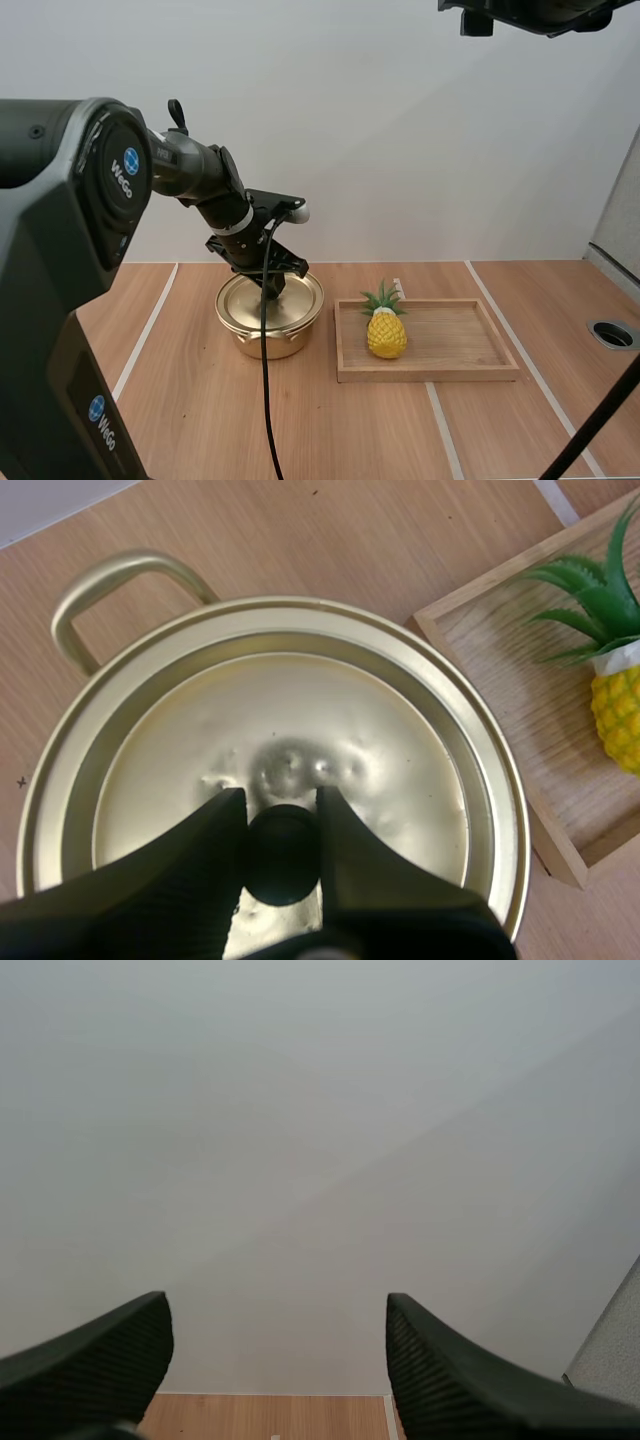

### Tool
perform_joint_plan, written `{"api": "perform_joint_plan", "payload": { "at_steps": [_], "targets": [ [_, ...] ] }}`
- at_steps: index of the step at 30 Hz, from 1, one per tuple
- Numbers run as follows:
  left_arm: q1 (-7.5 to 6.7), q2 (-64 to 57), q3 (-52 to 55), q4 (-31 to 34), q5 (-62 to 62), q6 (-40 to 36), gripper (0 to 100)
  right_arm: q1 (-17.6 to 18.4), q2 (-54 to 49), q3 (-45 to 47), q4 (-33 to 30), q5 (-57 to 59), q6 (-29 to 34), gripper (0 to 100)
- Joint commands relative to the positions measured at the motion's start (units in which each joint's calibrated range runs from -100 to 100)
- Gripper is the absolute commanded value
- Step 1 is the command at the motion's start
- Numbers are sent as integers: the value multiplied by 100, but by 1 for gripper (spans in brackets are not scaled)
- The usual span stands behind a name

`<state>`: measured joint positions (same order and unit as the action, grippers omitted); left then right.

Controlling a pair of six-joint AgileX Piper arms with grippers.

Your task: Open the pot, put the grape inside, and close it

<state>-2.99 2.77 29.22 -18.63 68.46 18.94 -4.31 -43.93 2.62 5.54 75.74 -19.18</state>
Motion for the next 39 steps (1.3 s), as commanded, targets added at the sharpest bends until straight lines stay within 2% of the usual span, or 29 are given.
{"api": "perform_joint_plan", "payload": {
  "at_steps": [1,11,16,19,23,28,39],
  "targets": [
    [3,19,-2,-37,-132,22,0,-16,-76,-66,13,-40,-19,100],
    [3,19,-2,135,107,22,0,-16,-76,-66,13,-40,-19,100],
    [3,19,-2,135,106,-252,2,-16,-76,-66,13,-4,-19,100],
    [3,19,-2,135,106,-286,18,-16,-76,-66,13,30,-19,100],
    [-4,19,-2,124,143,-286,53,-16,-76,-66,13,44,-19,100],
    [-5,19,-2,54,241,-224,100,-16,-76,-66,13,49,-19,100],
    [-5,-204,-155,-8,300,-275,100,-16,-76,-66,13,137,-97,100]
  ]
}}
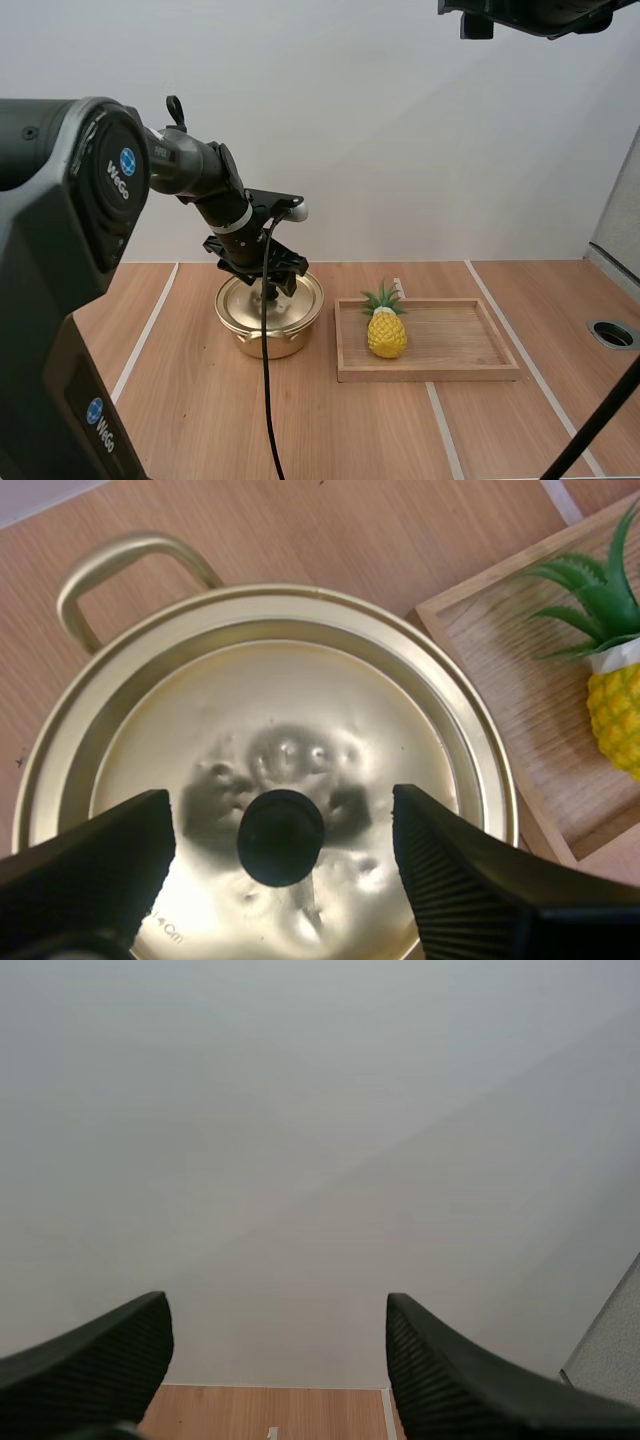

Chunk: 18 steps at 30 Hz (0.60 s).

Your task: Open the pot, put the grape inside, and close it

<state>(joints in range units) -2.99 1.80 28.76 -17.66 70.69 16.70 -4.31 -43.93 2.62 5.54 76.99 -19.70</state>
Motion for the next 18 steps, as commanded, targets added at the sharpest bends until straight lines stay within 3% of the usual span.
{"api": "perform_joint_plan", "payload": {
  "at_steps": [1,10,18],
  "targets": [
    [-5,-122,-146,-105,144,-131,100,-16,-76,-66,13,12,-45,100],
    [-5,-122,-465,218,709,-571,100,-16,-76,-66,13,203,-68,100],
    [4,-431,-1437,1672,295,-1595,100,-16,-76,-66,13,219,-166,100]
  ]
}}
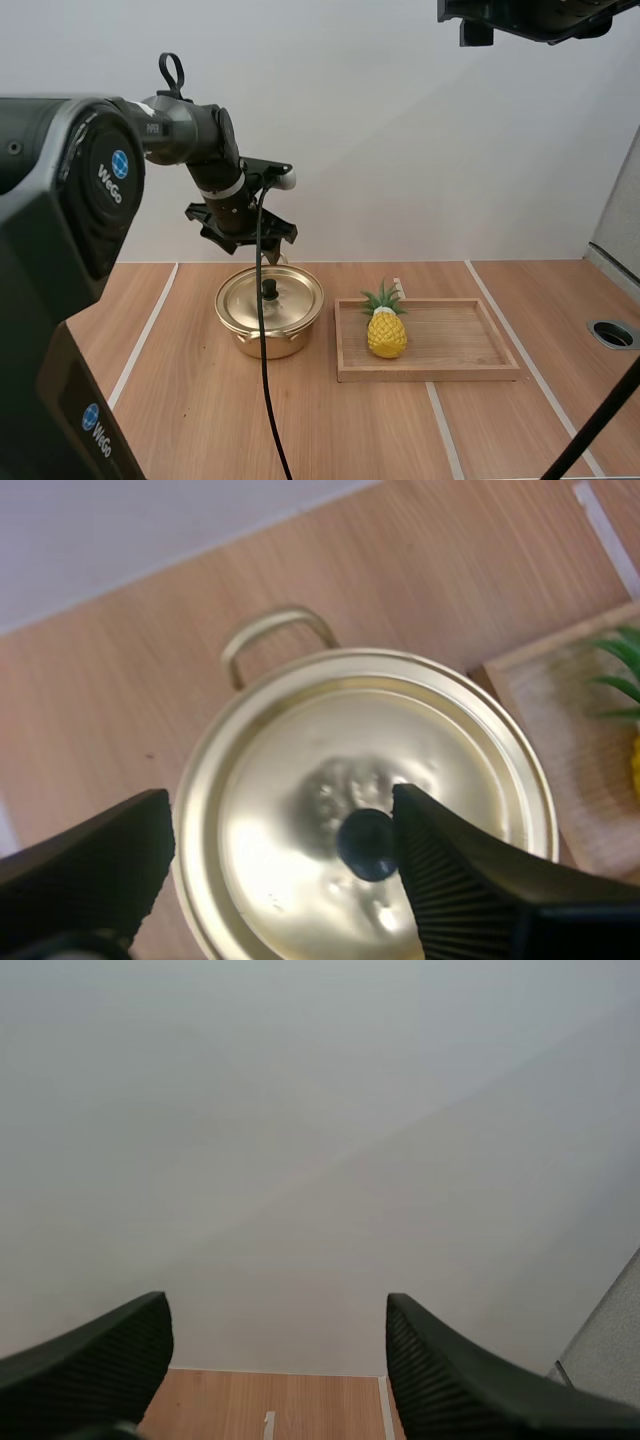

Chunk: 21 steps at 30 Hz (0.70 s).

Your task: Open the pot, put the grape inside, and close it

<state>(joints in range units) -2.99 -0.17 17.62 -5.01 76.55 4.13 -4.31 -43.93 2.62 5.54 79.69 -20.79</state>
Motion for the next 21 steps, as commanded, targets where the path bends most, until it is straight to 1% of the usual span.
{"api": "perform_joint_plan", "payload": {
  "at_steps": [1,3,10,11,13,14,15,16,17,18,19,21],
  "targets": [
    [4,-334,-479,540,-358,-382,100,-16,-76,-66,13,-50,-57,100],
    [4,-546,-828,638,-481,-383,100,-16,-76,-66,13,-50,-57,100],
    [4,-1268,-1876,642,-1104,-331,100,-16,-76,-66,13,-50,-87,100],
    [4,-1381,-1972,642,-1177,-331,89,-16,-76,-66,1,-50,-87,100],
    [4,-1609,-2092,642,-1244,-384,49,-16,-76,-66,15,-66,-179,100],
    [4,-1723,-2144,642,-1259,-470,23,-16,-76,-66,15,-84,-190,100],
    [4,-1844,-2158,656,-1335,-524,0,-16,-76,-66,15,-104,-190,87],
    [4,-1947,-2158,654,-1436,-525,1,-16,-76,-66,15,-104,-190,68],
    [4,-2060,-2158,654,-1494,-525,1,-16,-76,-66,15,-104,-181,46],
    [4,-2176,-2158,654,-1526,-525,1,-16,-76,-66,15,-104,-119,20],
    [4,-2269,-2158,654,-1536,-525,1,-16,-76,-66,15,-104,-53,0],
    [18,-2499,-2158,654,-1558,-581,1,-16,-76,-66,15,-134,36,0]
  ]
}}
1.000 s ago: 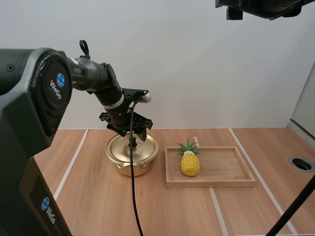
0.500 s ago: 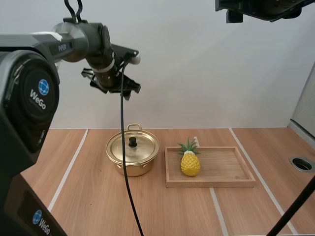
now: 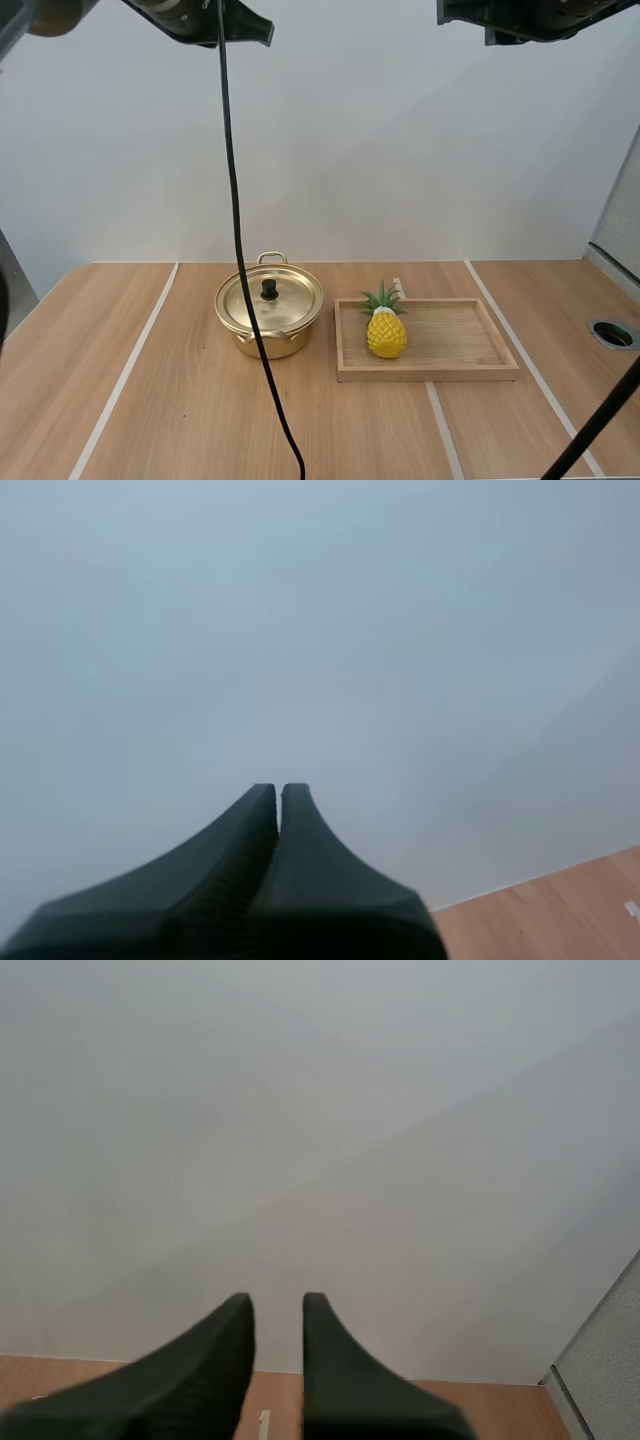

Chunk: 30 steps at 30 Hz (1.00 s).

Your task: Open the pot, put the grape inside, and close it

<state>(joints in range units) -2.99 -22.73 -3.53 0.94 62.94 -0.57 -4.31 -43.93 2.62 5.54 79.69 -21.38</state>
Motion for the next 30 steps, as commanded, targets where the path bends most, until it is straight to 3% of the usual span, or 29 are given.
{"api": "perform_joint_plan", "payload": {
  "at_steps": [1,11,15,19,25,30],
  "targets": [
    [35,-362,-43,60,-198,-163,1,-16,-76,-66,15,-166,95,0],
    [458,-1687,61,35,-1049,-679,1,-16,-172,-43,269,-211,-22,0],
    [458,-2324,778,35,-2122,-669,1,-16,-573,315,750,-749,-346,0],
    [458,-3008,2136,35,-3081,-658,1,-16,-1145,1114,1128,-1343,-694,0],
    [458,-3948,4308,35,-4698,-658,1,-16,-1810,2396,1165,-1763,-701,0],
    [458,-4660,5517,11,-5278,-658,1,-16,-2225,3261,1292,-2161,-763,0]
  ]
}}
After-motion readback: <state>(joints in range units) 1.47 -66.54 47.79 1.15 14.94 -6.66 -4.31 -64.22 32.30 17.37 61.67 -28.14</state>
